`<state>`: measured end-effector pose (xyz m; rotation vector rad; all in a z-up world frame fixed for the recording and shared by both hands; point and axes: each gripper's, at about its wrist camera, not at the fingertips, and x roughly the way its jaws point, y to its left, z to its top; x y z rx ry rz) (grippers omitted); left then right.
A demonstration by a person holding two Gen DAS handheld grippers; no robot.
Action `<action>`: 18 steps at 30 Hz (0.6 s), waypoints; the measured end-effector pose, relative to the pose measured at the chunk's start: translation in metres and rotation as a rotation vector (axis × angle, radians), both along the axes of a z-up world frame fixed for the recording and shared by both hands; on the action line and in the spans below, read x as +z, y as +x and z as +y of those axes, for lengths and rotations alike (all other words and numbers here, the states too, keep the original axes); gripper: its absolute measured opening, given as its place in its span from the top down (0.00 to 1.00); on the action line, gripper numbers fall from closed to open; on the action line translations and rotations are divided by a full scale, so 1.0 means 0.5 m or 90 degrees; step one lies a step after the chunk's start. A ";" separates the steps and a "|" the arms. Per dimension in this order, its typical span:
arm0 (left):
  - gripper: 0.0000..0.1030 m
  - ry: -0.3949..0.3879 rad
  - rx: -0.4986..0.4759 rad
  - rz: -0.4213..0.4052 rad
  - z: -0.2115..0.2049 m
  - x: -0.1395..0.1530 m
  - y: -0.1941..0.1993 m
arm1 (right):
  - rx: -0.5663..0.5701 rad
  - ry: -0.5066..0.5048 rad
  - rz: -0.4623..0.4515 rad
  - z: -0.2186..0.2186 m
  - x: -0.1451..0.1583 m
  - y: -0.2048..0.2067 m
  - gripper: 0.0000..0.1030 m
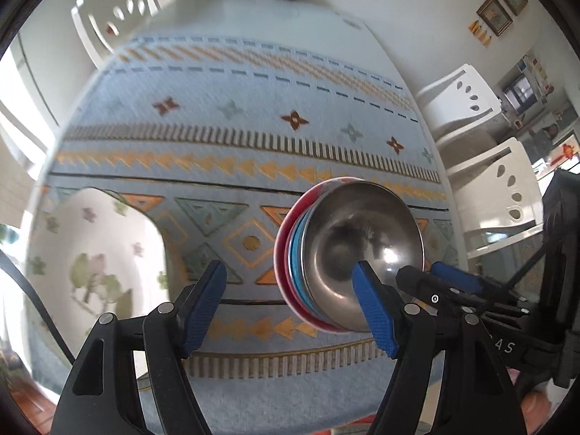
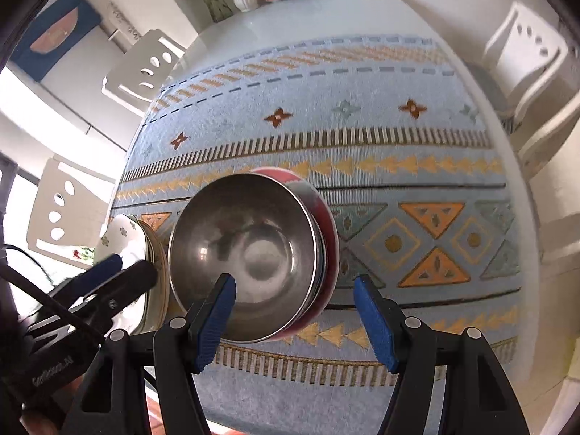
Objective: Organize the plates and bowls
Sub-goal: 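Grasp the rim of the three nested bowls with the left gripper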
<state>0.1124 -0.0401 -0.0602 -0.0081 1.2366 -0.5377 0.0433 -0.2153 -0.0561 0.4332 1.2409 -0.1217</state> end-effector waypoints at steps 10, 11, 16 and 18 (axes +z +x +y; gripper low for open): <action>0.32 -0.084 0.028 0.125 -0.002 -0.101 0.046 | -0.006 0.099 0.011 -0.038 -0.075 0.040 0.36; 0.32 -0.096 0.029 0.133 -0.002 -0.109 0.049 | -0.010 0.109 0.010 -0.042 -0.084 0.040 0.36; 0.32 -0.118 0.030 0.151 -0.006 -0.133 0.057 | -0.040 0.163 0.006 -0.059 -0.126 0.033 0.36; 0.33 -0.122 0.031 0.158 -0.007 -0.141 0.058 | -0.049 0.189 0.003 -0.062 -0.139 0.032 0.36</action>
